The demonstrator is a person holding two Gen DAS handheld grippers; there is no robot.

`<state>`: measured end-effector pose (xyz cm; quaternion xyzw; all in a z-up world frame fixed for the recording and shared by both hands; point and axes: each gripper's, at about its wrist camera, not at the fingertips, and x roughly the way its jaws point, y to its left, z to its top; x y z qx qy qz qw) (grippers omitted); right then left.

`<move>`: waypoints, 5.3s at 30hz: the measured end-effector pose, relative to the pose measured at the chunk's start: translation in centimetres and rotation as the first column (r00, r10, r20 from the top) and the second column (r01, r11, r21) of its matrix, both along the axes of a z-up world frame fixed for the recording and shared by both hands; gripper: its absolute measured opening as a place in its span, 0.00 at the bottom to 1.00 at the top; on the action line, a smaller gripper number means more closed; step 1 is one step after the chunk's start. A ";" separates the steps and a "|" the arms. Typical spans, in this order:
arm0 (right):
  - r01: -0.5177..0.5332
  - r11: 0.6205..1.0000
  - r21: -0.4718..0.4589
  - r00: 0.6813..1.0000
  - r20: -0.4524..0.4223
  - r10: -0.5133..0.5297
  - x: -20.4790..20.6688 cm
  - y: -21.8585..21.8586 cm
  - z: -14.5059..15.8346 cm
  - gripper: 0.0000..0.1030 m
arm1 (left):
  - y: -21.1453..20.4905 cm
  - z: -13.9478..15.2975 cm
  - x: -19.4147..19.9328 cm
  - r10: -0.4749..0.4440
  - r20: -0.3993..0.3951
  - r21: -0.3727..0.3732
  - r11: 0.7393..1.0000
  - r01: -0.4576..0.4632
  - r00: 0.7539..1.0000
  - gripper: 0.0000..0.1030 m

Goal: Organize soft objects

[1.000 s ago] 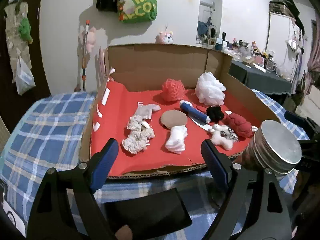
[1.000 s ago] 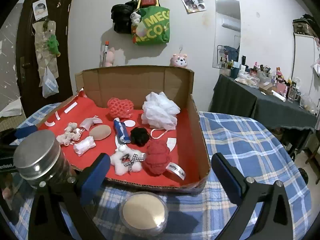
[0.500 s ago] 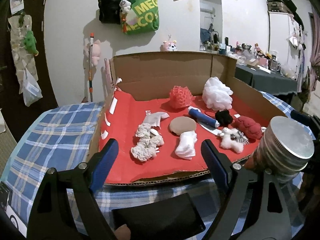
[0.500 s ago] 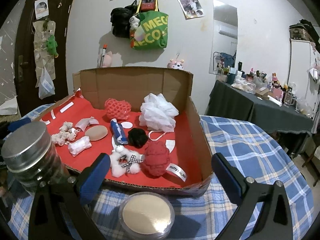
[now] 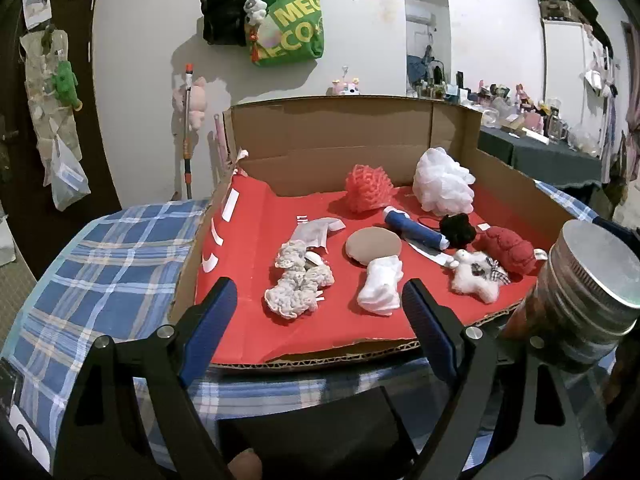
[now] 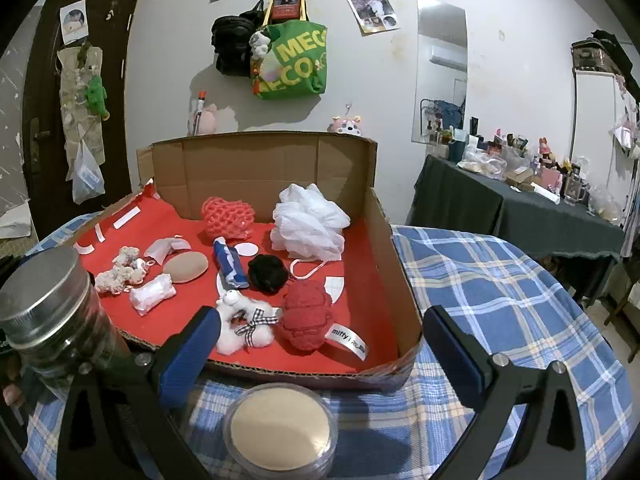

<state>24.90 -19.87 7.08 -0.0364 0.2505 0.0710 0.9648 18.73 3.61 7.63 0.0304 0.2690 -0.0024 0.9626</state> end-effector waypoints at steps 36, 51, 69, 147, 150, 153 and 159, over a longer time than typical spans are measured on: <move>-0.002 1.000 -0.011 1.000 -0.004 0.002 0.2 0.0 -0.2 1.00 | 0.7 -0.4 0.8 0.019 -0.026 -0.004 1.000 -0.020 0.999 0.82; 0.000 1.000 -0.014 1.000 -0.004 -0.001 0.2 0.0 -0.1 1.00 | 0.7 -0.4 0.9 0.020 -0.028 -0.004 1.000 -0.020 0.999 0.82; 0.001 1.000 -0.015 1.000 -0.005 -0.001 0.2 0.0 -0.1 1.00 | 0.8 -0.3 1.0 0.018 -0.031 -0.006 1.000 -0.019 0.999 0.82; 0.009 1.000 -0.018 1.000 -0.004 -0.009 0.1 0.0 -0.1 1.00 | 0.7 -0.7 0.6 0.005 -0.032 -0.011 1.000 -0.005 0.999 0.82; 0.020 1.000 -0.015 1.000 0.002 -0.020 0.1 -0.1 -0.1 1.00 | 0.6 -0.6 0.4 0.003 -0.032 -0.016 1.000 -0.003 0.999 0.82; 0.044 0.999 0.011 0.999 0.018 -0.044 -0.3 -1.1 0.4 1.00 | 0.5 0.2 -0.3 0.006 -0.016 -0.008 1.000 -0.007 1.000 0.82; 0.047 0.997 0.062 0.998 0.034 -0.049 -2.8 -2.9 3.4 1.00 | 0.6 2.6 -3.2 0.005 0.008 -0.062 0.998 -0.005 1.000 0.82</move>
